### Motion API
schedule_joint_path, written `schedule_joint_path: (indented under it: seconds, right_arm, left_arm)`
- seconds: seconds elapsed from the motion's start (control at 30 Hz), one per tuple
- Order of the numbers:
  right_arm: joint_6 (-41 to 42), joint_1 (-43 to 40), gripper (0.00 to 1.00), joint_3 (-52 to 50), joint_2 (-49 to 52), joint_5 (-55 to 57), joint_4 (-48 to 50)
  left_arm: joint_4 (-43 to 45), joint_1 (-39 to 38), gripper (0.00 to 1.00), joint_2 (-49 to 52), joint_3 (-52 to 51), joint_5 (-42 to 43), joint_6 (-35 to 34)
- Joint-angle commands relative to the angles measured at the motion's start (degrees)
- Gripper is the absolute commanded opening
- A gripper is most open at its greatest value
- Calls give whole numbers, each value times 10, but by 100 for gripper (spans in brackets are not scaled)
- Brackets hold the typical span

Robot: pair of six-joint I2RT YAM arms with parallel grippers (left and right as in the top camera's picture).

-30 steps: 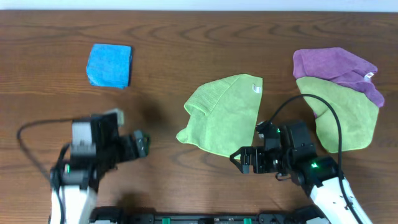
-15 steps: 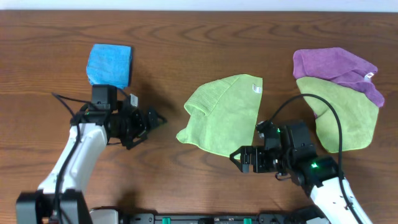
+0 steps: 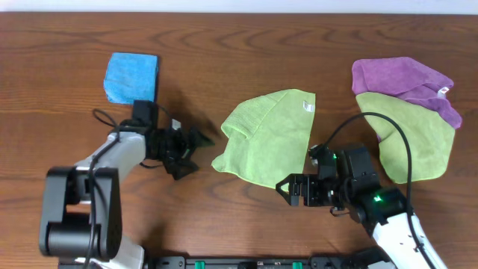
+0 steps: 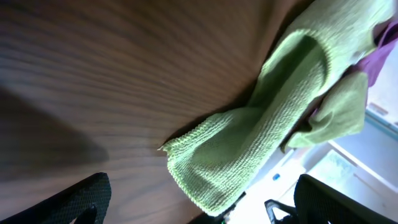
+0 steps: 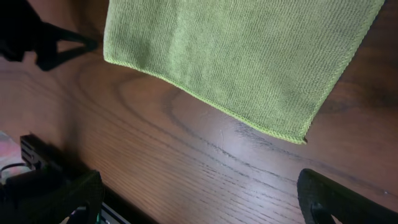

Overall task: Fold the cloth
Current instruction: 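Reach the left gripper to the green cloth's left corner and grasp it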

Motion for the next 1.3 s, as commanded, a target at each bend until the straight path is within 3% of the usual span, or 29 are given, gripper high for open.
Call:
schedule_joint_path:
  seconds: [0.0,0.13,0.17,0.3,0.5,0.77,1.03,1.27]
  right_arm:
    - [13,-8,99,-1,-3,4,4]
    - [13,-8,99,-1,-3,4,7]
    - [13,-8,99,-1,-3,4,8]
    - [13,-8,99,-1,-3,4,8]
    - [13,-8,99,-1,-3,4,8]
    - [13,-8,99,-1,-3,4,8]
    - [13,-8,99,-1,-3,4,8]
    - [13,-8,99,-1,-3,4,8]
  left_arm:
    - [12,-22,96,9,9,20,-28]
    - [34,-50,100,9,9,3,-59]
    - [35,-57,95,9,9,-9,-68]
    - [35,-71,92,9,9,-29,-85]
    - [35,-73,91,9,9,-37,-89]
    - [12,-73,71,9,4,-67,-140]
    - [12,-75,60,9,-27,-84,-219]
    - [17,-93,61,9,-34,-106,-229]
